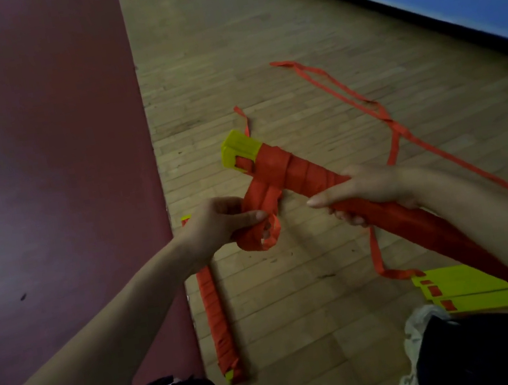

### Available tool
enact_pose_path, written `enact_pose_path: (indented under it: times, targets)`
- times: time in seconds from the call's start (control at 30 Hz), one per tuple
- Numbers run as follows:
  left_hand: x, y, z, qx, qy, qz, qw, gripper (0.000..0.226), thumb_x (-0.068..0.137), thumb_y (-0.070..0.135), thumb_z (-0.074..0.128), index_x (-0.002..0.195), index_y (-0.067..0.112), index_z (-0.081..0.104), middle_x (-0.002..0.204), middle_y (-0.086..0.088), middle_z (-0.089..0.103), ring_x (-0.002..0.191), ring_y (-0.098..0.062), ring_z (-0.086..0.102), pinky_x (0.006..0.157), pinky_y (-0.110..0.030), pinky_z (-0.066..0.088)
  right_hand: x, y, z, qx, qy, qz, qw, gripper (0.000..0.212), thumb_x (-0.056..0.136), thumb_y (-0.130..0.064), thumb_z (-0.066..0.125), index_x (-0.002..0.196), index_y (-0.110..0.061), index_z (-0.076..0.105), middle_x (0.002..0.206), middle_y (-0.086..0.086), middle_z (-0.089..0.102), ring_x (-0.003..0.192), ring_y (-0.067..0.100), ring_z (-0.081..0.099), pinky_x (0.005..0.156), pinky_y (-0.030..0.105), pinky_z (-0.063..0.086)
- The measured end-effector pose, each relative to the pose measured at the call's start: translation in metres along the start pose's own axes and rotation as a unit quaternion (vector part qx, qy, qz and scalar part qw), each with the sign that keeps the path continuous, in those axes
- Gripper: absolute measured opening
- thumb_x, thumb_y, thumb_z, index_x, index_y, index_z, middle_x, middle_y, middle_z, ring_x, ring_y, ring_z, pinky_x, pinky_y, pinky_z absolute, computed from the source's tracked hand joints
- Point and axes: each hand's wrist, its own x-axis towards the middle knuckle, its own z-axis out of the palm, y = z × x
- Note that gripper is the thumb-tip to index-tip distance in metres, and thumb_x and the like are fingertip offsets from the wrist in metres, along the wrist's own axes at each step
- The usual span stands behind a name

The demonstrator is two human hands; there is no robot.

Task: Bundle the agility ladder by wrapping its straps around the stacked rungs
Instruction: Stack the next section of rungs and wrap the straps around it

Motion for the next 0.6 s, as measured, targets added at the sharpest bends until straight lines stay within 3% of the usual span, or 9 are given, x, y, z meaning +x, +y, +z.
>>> enact_pose_path:
  times: [0.1, 0.2, 0.3, 0.43, 0.6]
  targets:
    - [-0.001, 0.002, 0.005, -0.03, -0.012, -0.023, 0.999, 0.017, 0.087, 0.008, 0.065, 0.099, -0.004, 0.066, 0.085, -0.016, 0.069, 0.071, -0.018, 0.068, 0.068, -0.029, 0.058, 0.002, -0.008, 0.007, -0.111, 0.069, 0.0, 0.991, 0.027, 0.079, -0.032, 0.076, 0.072, -0.017, 0.055, 0.053, 0.001, 0.052, 0.042, 0.013, 0.047, 0.045, 0.024, 0.039]
    - [-0.001, 0.002, 0.015, -0.075, -0.001, -0.033, 0.997, 0.023, 0.089, 0.005, 0.061, 0.107, -0.01, 0.063, 0.077, -0.014, 0.068, 0.063, -0.015, 0.068, 0.06, -0.023, 0.056, 0.004, -0.008, 0.011, -0.25, 0.131, -0.014, 0.959, 0.027, 0.079, -0.038, 0.073, 0.067, -0.02, 0.056, 0.049, -0.005, 0.055, 0.042, 0.011, 0.051, 0.048, 0.024, 0.044]
    - [-0.002, 0.004, 0.02, -0.105, -0.001, -0.038, 0.994, 0.017, 0.091, 0.004, 0.058, 0.104, -0.007, 0.063, 0.069, -0.009, 0.068, 0.059, -0.013, 0.067, 0.059, -0.022, 0.055, 0.005, -0.007, 0.017, -0.368, 0.187, -0.028, 0.91, 0.023, 0.078, -0.041, 0.067, 0.066, -0.024, 0.056, 0.059, -0.008, 0.057, 0.062, 0.014, 0.059, 0.059, 0.027, 0.044]
    - [-0.004, 0.005, 0.026, -0.124, 0.01, -0.04, 0.991, 0.013, 0.091, 0.005, 0.059, 0.099, -0.002, 0.065, 0.068, -0.006, 0.067, 0.057, -0.011, 0.064, 0.059, -0.021, 0.055, 0.007, -0.005, 0.025, -0.416, 0.211, -0.018, 0.884, 0.017, 0.079, -0.044, 0.06, 0.077, -0.027, 0.061, 0.076, -0.007, 0.063, 0.082, 0.023, 0.063, 0.065, 0.028, 0.043]
    - [-0.008, 0.006, 0.029, -0.137, 0.037, -0.032, 0.989, 0.02, 0.091, 0.002, 0.058, 0.108, -0.008, 0.062, 0.075, -0.011, 0.066, 0.059, -0.013, 0.065, 0.059, -0.024, 0.057, 0.011, -0.004, 0.034, -0.502, 0.256, -0.039, 0.825, 0.033, 0.082, -0.046, 0.055, 0.11, -0.029, 0.059, 0.105, 0.002, 0.068, 0.102, 0.029, 0.063, 0.073, 0.031, 0.038]
